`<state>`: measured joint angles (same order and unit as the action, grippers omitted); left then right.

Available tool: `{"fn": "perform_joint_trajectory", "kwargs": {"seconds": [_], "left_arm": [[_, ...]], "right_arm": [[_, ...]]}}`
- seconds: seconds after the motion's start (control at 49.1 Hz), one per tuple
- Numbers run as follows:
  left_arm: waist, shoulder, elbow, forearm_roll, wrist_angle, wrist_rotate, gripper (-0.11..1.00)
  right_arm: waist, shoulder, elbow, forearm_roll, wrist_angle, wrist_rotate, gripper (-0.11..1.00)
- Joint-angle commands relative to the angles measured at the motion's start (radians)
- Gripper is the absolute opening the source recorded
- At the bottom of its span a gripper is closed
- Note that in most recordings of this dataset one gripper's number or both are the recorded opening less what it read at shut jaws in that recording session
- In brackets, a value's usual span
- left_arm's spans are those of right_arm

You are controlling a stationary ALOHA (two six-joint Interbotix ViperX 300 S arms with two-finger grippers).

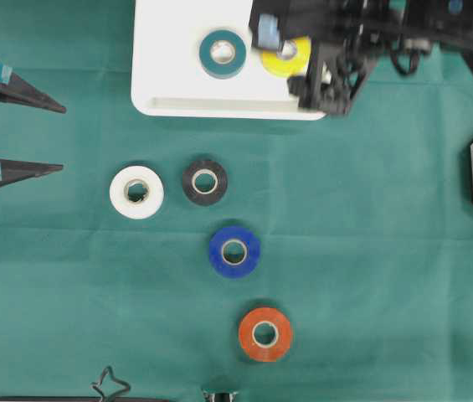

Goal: Pick up the tape from a random location and place it into the white case.

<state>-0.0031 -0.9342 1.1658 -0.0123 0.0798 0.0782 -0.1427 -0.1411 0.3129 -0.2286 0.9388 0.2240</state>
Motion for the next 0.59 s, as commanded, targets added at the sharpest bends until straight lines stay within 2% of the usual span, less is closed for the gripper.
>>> {"fn": "perform_joint_trajectory", "kwargs": {"seconds": [0.0, 0.102, 0.285, 0.57], "left_arm": [[-0.002, 0.006, -0.011, -0.002, -0.008, -0.002, 0.95], [-0.002, 0.006, -0.011, -0.002, -0.009, -0.002, 0.95], [-0.002, 0.006, -0.009, 0.0, -0.008, -0.002, 0.95], [-0.002, 0.005, -0.009, -0.002, -0.008, -0.002, 0.95]], "right_arm": [[0.054, -0.023, -0.011, -0.003, -0.018, 0.017, 0.9], [0.087, -0.023, -0.008, -0.006, -0.031, 0.029, 0.9], [0.089, -0.043, 0.011, -0.012, -0.051, 0.031, 0.9], [0.086, -0.218, 0.173, -0.015, -0.209, 0.038, 0.89]]}}
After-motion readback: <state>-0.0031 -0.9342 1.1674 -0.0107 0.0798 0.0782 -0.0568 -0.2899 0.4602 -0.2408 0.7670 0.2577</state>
